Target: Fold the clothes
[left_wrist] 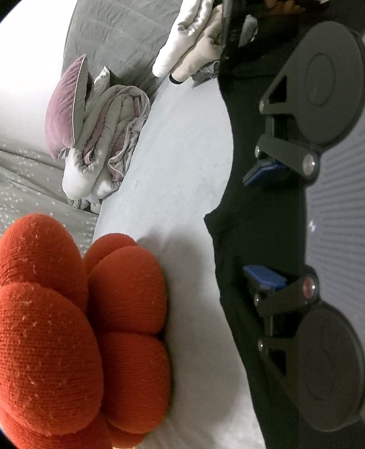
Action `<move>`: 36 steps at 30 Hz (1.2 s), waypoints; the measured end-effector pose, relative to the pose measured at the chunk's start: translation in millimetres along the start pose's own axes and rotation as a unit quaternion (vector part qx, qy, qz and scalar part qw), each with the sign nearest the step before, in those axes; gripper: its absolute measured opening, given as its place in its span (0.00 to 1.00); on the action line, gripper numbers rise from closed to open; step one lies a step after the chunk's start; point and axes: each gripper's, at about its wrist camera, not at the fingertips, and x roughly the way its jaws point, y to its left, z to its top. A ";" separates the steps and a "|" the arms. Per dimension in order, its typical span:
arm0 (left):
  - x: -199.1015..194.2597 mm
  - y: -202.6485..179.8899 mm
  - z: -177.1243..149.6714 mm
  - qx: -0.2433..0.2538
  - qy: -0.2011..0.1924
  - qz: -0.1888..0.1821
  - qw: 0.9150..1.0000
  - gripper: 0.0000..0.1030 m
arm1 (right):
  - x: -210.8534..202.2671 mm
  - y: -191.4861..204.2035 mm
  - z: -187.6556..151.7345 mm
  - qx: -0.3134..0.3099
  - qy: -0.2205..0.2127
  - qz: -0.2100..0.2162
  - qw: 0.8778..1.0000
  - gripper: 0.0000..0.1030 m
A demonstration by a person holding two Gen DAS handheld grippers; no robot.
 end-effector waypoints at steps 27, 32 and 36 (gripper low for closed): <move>-54.0 -73.8 -25.1 0.038 0.043 0.014 0.998 0.86 | -96.2 29.0 -41.1 -0.021 0.018 -0.003 1.000 0.60; -80.6 -96.5 -40.0 0.039 0.049 -0.003 0.998 0.90 | -129.0 25.5 -54.9 0.011 0.024 0.002 1.000 0.62; -99.1 -114.1 -52.2 0.054 0.050 -0.012 0.997 0.92 | -154.9 20.3 -65.9 0.037 0.020 0.008 0.999 0.66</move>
